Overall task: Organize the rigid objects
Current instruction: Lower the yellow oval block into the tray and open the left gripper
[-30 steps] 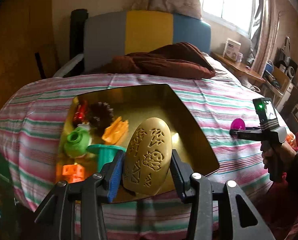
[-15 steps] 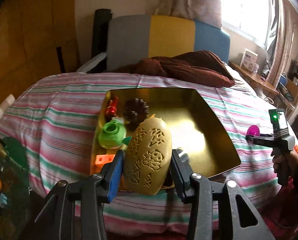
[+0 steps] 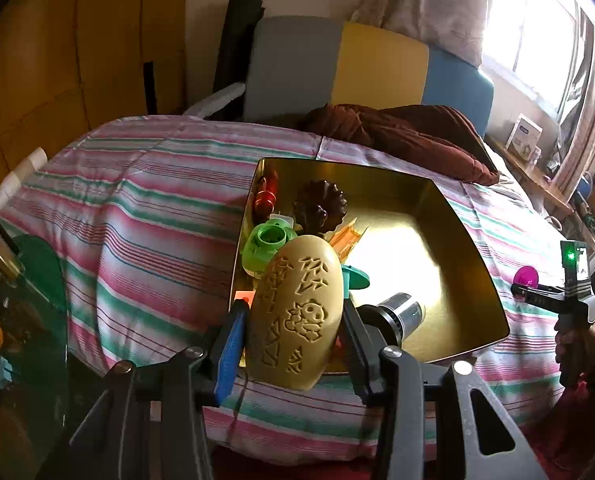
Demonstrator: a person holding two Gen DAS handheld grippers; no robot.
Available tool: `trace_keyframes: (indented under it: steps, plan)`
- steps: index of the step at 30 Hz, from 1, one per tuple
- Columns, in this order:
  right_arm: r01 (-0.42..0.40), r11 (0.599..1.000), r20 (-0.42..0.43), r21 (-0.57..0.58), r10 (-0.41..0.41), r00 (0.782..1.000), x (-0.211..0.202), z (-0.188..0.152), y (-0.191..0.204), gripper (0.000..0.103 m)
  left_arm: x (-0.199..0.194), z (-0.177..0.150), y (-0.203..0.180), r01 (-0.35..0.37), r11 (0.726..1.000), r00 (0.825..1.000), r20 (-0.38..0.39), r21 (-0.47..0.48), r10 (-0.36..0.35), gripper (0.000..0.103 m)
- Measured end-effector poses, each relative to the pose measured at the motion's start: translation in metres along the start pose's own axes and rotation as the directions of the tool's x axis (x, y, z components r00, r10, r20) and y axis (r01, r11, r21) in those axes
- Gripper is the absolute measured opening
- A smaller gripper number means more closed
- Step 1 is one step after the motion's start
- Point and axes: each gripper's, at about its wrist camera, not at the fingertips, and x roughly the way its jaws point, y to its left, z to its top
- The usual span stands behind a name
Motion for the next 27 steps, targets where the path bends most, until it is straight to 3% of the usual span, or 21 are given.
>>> trace_keyframes:
  steps: [7, 11, 14, 18, 22, 27]
  plan:
    - [0.013, 1.0, -0.001, -0.016, -0.013, 1.0, 0.0, 0.001, 0.003, 0.054, 0.012, 0.006, -0.009, 0.082, 0.996, 0.995, -0.052, -0.02, -0.082, 0.045]
    - [0.015, 1.0, -0.003, -0.018, -0.015, 1.0, 0.0, 0.002, 0.003, 0.054, 0.024, 0.027, -0.022, 0.198, 0.979, 0.975, -0.091, -0.049, -0.202, 0.045]
    - [0.017, 1.0, -0.004, -0.022, -0.017, 1.0, 0.0, 0.003, 0.005, 0.054, 0.034, 0.047, -0.037, 0.24, 0.97, 0.966, -0.089, -0.03, -0.242, 0.045]
    - [0.02, 0.999, -0.006, -0.029, -0.02, 1.0, 0.0, 0.003, 0.006, 0.054, 0.058, 0.075, -0.053, 0.268, 0.963, 0.956, -0.116, -0.031, -0.27, 0.045]
    - [0.02, 0.999, -0.007, -0.032, -0.02, 1.0, 0.0, 0.004, 0.006, 0.054, 0.089, 0.1, -0.075, 0.263, 0.965, 0.956, -0.137, 0.011, -0.259, 0.045]
    - [0.027, 0.999, -0.008, -0.043, -0.027, 1.0, 0.0, 0.004, 0.007, 0.054, 0.145, 0.117, -0.085, 0.25, 0.967, 0.936, -0.245, -0.042, -0.252, 0.045]
